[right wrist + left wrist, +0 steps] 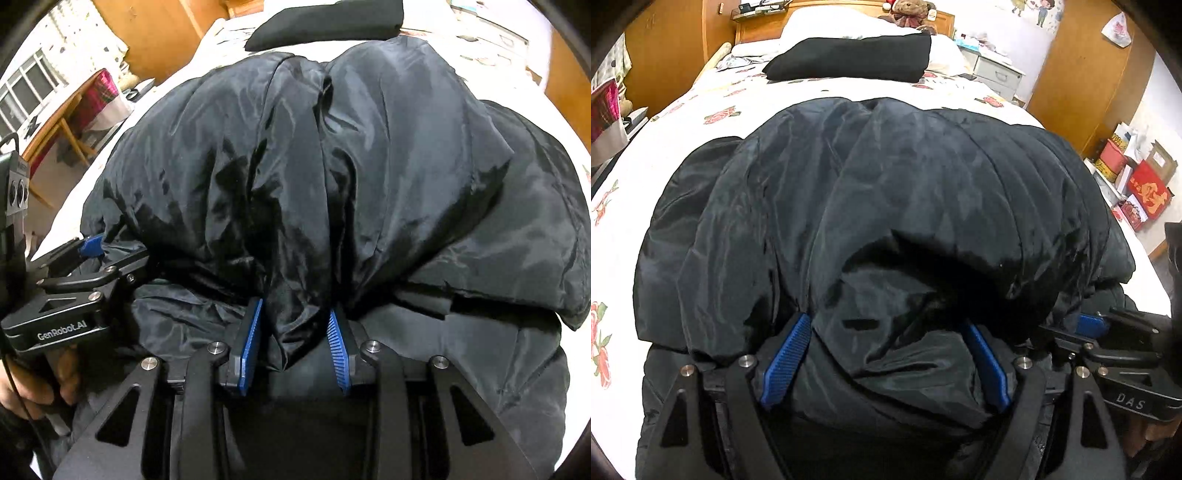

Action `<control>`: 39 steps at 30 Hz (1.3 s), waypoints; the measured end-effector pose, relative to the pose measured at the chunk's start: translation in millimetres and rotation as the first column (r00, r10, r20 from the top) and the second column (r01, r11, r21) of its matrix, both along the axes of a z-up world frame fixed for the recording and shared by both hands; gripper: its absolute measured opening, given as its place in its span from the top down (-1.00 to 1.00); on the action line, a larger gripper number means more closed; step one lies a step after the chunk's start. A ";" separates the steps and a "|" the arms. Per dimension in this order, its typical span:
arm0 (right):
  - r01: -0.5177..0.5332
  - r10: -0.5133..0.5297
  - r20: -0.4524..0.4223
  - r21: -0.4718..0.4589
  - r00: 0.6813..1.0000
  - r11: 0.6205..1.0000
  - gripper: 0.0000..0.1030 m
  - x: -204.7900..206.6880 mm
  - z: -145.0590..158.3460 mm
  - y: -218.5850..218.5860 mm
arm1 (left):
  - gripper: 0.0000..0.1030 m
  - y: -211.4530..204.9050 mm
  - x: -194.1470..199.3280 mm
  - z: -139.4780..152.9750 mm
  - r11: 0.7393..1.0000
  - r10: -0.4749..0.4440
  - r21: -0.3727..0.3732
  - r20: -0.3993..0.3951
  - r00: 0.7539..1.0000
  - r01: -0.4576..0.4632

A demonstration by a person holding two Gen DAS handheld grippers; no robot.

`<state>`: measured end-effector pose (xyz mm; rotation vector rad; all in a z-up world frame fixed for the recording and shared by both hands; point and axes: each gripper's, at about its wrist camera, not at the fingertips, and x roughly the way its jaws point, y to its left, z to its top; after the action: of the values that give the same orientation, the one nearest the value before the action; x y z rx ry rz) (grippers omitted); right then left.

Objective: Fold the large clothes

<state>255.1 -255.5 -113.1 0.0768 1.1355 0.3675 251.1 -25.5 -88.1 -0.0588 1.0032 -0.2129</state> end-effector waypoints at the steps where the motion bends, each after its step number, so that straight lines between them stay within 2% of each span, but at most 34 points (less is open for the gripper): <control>1: 0.010 -0.009 -0.009 0.010 1.000 1.000 0.33 -3.3 4.2 -2.6 | -0.64 2.0 -4.7 4.3 1.000 -0.001 -0.009 -0.005 1.000 0.001; 3: 0.032 -0.031 -0.008 0.052 0.999 0.998 0.30 -14.6 20.5 -15.1 | -0.62 8.9 -24.5 19.2 0.998 -0.020 -0.055 0.005 1.000 0.020; 8: 0.045 -0.059 0.144 0.099 0.988 0.994 0.30 -50.4 79.7 -46.2 | -0.62 35.9 -74.1 59.3 0.995 -0.020 -0.094 0.099 0.995 0.030; 11: 0.053 -0.075 0.209 0.105 0.975 0.993 0.30 -36.5 97.1 -54.1 | -0.62 39.8 -66.7 92.6 0.992 0.004 -0.125 0.192 0.981 0.020; 13: 0.061 -0.084 0.222 0.105 0.971 0.993 0.30 -12.8 94.8 -54.7 | -0.62 33.6 -46.2 105.6 0.993 0.010 -0.115 0.268 0.963 0.022; 15: 0.088 -0.102 0.207 0.075 0.973 0.993 0.30 11.4 76.7 -55.4 | -0.62 28.2 -15.8 95.6 0.996 0.013 -0.084 0.274 0.962 0.010; 17: 0.124 -0.123 0.143 -0.004 0.982 0.992 0.35 34.3 41.9 -58.7 | -0.61 26.5 14.0 60.0 0.998 0.045 -0.056 0.178 0.983 -0.036; 19: 0.128 -0.128 0.117 0.000 0.985 0.992 0.36 45.6 16.5 -58.8 | -0.61 30.7 29.0 18.7 0.998 0.066 -0.031 0.088 0.994 -0.063; 21: 0.120 -0.118 0.138 -0.003 0.983 0.993 0.36 42.8 9.9 -61.7 | -0.63 30.3 27.8 -4.1 0.999 0.045 -0.013 0.113 0.993 -0.044; 24: 0.098 -0.088 0.160 -0.061 0.983 0.993 0.36 40.4 12.3 -51.0 | -0.60 31.1 22.7 -0.4 0.998 0.054 -0.018 0.103 0.993 -0.053; 26: 0.110 -0.101 0.143 -0.055 0.985 0.992 0.36 40.3 25.2 -49.1 | -0.45 32.6 16.6 14.3 0.998 0.070 -0.012 0.078 0.994 -0.070; 27: 0.117 -0.110 0.148 -0.037 0.983 0.992 0.35 33.7 37.4 -48.5 | -0.44 33.7 10.6 22.6 0.997 0.075 -0.031 0.084 0.994 -0.073; 30: 0.083 -0.096 0.210 0.067 0.973 0.994 0.32 12.3 72.6 -36.4 | -0.45 39.5 -18.2 57.2 0.991 0.062 -0.125 0.169 0.984 -0.042; 32: 0.024 -0.042 0.228 0.084 0.973 0.996 0.32 -7.1 81.7 -20.9 | -0.45 38.7 -39.6 63.3 0.987 0.034 -0.159 0.202 0.979 -0.002; 35: -0.032 0.025 0.150 0.044 0.988 0.999 0.32 -6.9 54.9 5.1 | -0.45 29.2 -35.5 36.8 0.990 0.013 -0.138 0.125 0.992 0.005; 37: -0.018 0.017 0.082 0.015 0.996 1.000 0.32 3.8 26.6 7.3 | -0.45 30.1 -16.6 12.5 0.992 0.033 -0.124 0.057 0.998 -0.025; 39: 0.007 -0.008 0.049 0.035 0.999 0.999 0.36 11.7 6.3 1.7 | -0.45 32.2 -5.7 -0.5 0.991 0.047 -0.130 0.033 0.998 -0.042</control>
<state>266.8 -253.7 -106.8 0.1020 1.0802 0.3806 245.4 6.7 -88.7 -0.1944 0.9510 -0.2371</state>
